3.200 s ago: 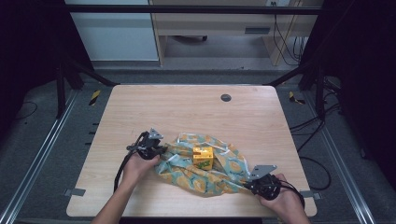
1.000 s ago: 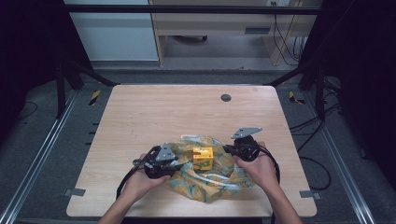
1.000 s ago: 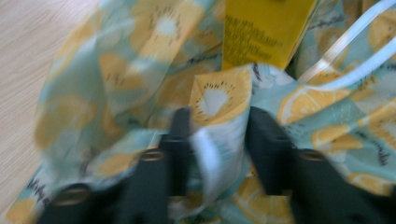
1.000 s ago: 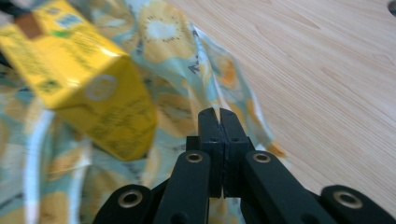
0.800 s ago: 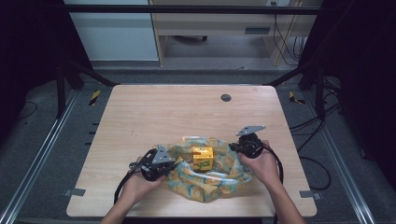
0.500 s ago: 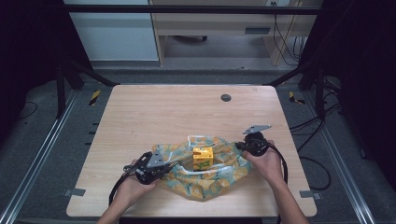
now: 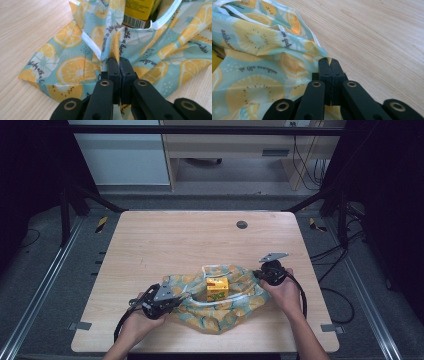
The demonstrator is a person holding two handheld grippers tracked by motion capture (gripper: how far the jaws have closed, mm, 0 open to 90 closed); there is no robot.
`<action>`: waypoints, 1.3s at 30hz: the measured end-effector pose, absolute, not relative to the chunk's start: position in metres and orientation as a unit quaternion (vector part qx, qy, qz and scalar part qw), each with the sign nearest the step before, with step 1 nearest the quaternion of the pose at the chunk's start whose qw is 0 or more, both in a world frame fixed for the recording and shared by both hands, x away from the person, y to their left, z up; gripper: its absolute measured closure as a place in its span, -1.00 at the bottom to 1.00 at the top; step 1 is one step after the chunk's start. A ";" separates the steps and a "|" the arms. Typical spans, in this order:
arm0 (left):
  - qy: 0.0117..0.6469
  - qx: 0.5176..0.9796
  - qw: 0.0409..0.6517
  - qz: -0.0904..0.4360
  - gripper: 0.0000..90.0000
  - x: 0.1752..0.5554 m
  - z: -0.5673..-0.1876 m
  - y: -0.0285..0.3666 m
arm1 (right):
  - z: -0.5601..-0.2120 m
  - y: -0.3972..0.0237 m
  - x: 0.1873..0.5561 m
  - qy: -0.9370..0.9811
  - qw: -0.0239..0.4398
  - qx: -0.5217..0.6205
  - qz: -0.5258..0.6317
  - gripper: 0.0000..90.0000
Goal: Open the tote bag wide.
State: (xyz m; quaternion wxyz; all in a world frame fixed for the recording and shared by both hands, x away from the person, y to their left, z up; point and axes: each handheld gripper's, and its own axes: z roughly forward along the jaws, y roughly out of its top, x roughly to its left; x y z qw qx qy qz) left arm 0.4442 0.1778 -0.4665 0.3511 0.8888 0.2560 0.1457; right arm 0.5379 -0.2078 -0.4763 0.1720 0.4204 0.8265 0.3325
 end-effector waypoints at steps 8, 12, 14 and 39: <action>0.253 0.894 0.338 0.152 0.98 0.442 -0.473 0.176 | -0.480 -0.207 0.538 0.830 0.179 0.417 0.323 1.00; 0.253 0.895 0.336 0.149 0.99 0.441 -0.476 0.176 | -0.482 -0.205 0.538 0.834 0.181 0.415 0.316 1.00; 0.251 0.897 0.333 0.147 0.98 0.439 -0.478 0.175 | -0.483 -0.205 0.538 0.835 0.182 0.415 0.313 1.00; 0.300 0.808 0.469 0.190 -0.42 0.433 -0.436 0.215 | -0.432 -0.235 0.494 0.746 0.228 0.438 0.447 -0.71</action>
